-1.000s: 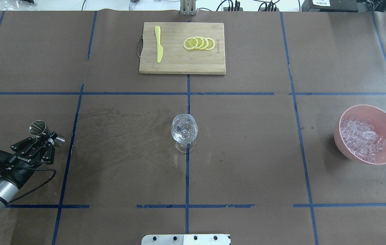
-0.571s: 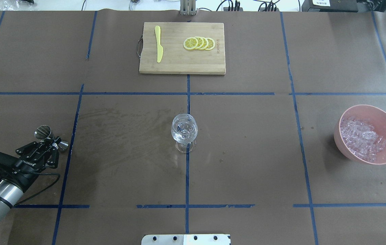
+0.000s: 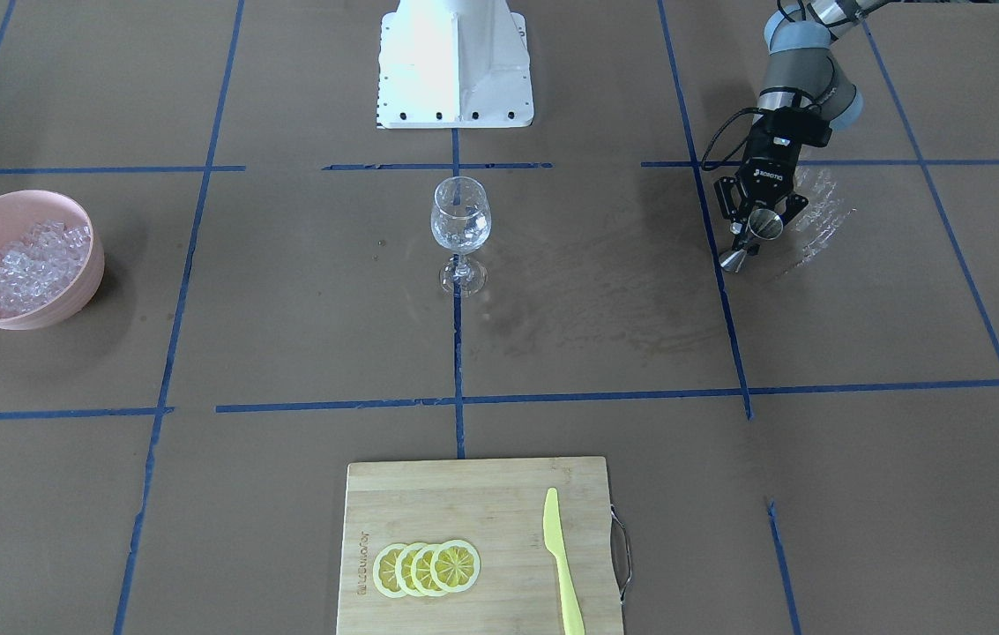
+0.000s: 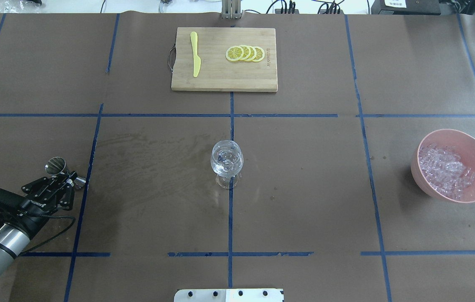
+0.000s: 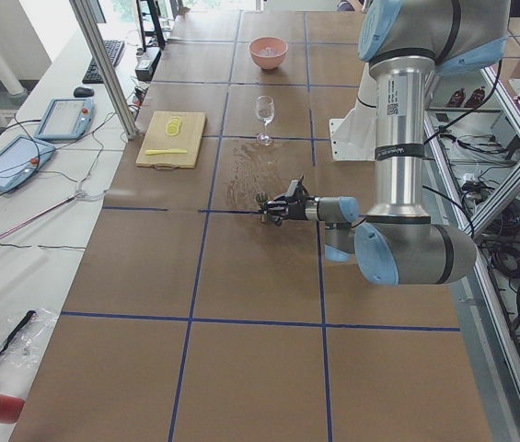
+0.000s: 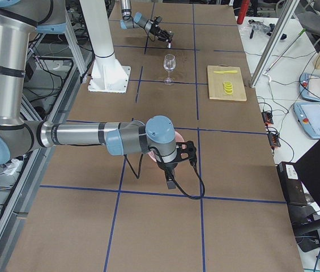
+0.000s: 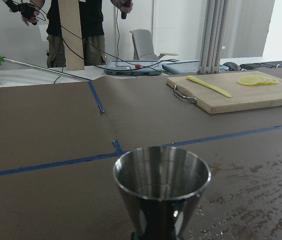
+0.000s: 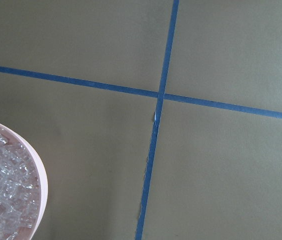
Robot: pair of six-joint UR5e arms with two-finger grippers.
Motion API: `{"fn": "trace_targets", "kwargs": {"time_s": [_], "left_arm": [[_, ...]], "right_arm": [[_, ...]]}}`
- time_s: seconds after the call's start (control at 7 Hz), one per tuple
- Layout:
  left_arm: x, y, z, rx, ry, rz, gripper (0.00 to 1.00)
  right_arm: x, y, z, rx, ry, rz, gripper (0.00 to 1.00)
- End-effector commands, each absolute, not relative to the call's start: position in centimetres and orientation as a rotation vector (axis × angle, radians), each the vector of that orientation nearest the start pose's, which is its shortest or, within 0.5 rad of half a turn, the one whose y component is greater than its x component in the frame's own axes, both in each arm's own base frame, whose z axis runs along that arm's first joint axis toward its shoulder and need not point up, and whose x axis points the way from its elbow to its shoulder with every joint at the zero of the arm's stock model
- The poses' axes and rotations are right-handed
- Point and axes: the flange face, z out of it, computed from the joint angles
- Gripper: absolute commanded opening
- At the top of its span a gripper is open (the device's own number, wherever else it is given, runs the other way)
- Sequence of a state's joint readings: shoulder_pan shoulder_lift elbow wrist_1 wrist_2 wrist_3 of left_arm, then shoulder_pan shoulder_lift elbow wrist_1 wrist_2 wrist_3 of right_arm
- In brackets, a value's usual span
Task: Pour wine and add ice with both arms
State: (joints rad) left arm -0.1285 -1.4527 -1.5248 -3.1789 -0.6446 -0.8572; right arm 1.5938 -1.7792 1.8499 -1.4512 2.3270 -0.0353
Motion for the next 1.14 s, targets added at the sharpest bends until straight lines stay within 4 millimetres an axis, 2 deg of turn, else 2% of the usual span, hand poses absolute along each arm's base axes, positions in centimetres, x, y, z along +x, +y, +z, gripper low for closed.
{"fn": "trace_targets", "kwargs": {"time_s": [0.0, 0.14, 0.57, 0.71, 0.86, 1.0], "left_arm": [[37.81, -26.37, 55.73, 1.211, 0.881, -0.189, 0.07], [37.84, -26.32, 55.73, 1.211, 0.881, -0.189, 0.19], [37.87, -26.28, 55.81, 1.212, 0.876, -0.187, 0.36], [37.86, -26.28, 55.74, 1.213, 0.878, -0.188, 0.48], [37.92, -26.29, 55.68, 1.213, 0.879, -0.189, 0.55], [37.89, -26.30, 55.73, 1.215, 0.876, -0.190, 0.70]], "right_arm": [[7.45, -41.19, 60.42, 0.200, -0.749, -0.082, 1.00], [7.44, -41.18, 60.42, 0.200, -0.749, -0.082, 1.00], [7.46, -41.18, 60.51, 0.199, -0.747, -0.082, 1.00], [7.46, -41.18, 60.51, 0.199, -0.747, -0.082, 1.00], [7.46, -41.18, 60.51, 0.199, -0.747, -0.082, 1.00], [7.46, -41.25, 60.44, 0.200, -0.747, -0.082, 1.00]]}}
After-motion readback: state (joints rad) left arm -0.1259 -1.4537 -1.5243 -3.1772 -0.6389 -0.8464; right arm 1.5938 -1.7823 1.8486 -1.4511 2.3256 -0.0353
